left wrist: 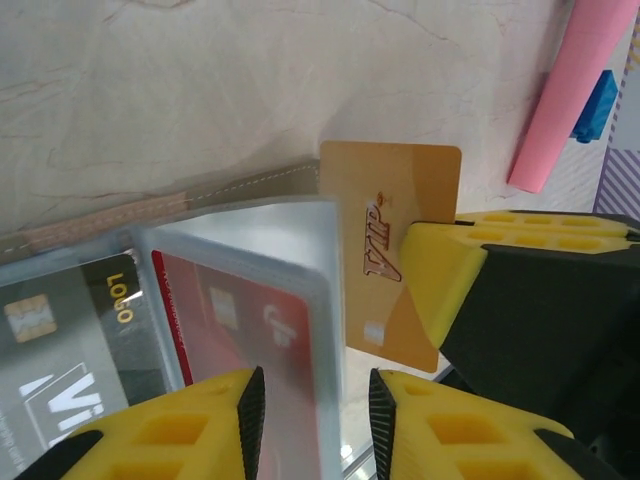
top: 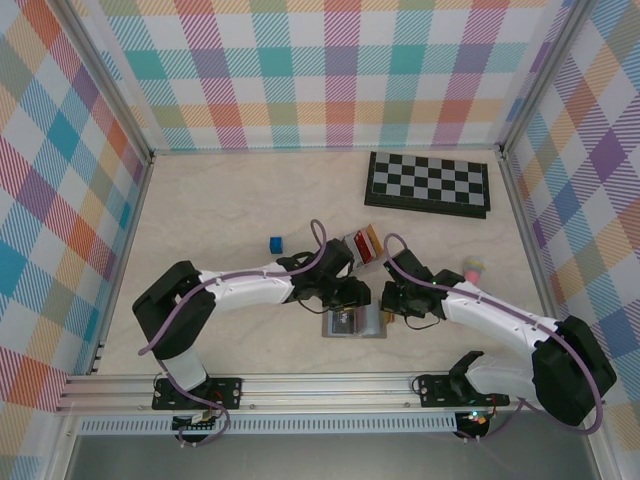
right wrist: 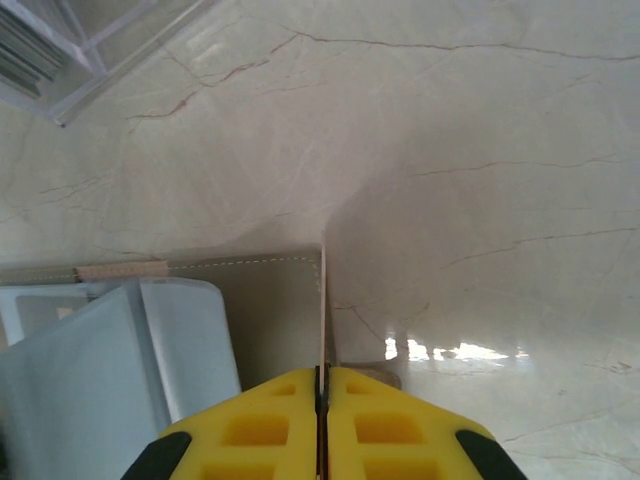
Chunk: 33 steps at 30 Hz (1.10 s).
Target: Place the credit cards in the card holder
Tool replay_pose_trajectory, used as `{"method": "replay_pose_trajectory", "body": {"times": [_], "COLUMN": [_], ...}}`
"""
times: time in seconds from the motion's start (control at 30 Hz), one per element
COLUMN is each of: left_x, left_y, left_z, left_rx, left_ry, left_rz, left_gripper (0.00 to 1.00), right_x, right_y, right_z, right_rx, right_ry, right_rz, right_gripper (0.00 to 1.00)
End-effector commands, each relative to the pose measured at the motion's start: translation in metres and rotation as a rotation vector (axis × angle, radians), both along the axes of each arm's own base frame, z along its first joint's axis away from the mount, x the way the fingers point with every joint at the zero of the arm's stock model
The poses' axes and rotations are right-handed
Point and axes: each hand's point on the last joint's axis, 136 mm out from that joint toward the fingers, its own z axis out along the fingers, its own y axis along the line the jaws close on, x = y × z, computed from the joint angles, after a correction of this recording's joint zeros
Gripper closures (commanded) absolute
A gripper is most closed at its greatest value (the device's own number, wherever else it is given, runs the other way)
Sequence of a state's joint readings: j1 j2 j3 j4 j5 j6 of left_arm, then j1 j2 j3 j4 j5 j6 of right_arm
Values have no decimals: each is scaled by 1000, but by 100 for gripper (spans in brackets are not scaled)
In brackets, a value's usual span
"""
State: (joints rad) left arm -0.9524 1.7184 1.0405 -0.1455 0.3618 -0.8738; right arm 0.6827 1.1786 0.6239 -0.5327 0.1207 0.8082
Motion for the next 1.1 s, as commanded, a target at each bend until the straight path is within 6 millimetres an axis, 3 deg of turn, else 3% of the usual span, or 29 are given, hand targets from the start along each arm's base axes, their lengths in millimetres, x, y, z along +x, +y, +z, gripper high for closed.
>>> {"method": "replay_pose_trajectory", "body": {"times": [0.0,0.23,0.33,0.43,0.53,0.63,1.07], "left_x": [-3,-7,-6,-3,1,4,2], "left_y": [5,26,37,50,69,83,85], "left_z": [-8,-25,-23,-13,-14,-22,-47], "left_rx": [73,177,197,203,251,278,280], "left_ry": [2,15,-13,-65,-88,-63,10], "left_rz": [-7,15,38,73,107,137,135], "left_gripper": [66,67,67,65,63,61,58], "right_x": [-5,-3,-2,1,1,2,1], "right_y": [-12,-7,-20,-10,12,21,9], "right_z": [2,19,29,38,36,25,4], "right_rx": [-36,0,-67,-20,60,90,8], "right_ry": [-5,-49,-61,-104,-96,-71,-42], "right_rz": [-28,11,-4,53,131,142,131], "right_gripper": [91,90,90,91,92,93,94]}}
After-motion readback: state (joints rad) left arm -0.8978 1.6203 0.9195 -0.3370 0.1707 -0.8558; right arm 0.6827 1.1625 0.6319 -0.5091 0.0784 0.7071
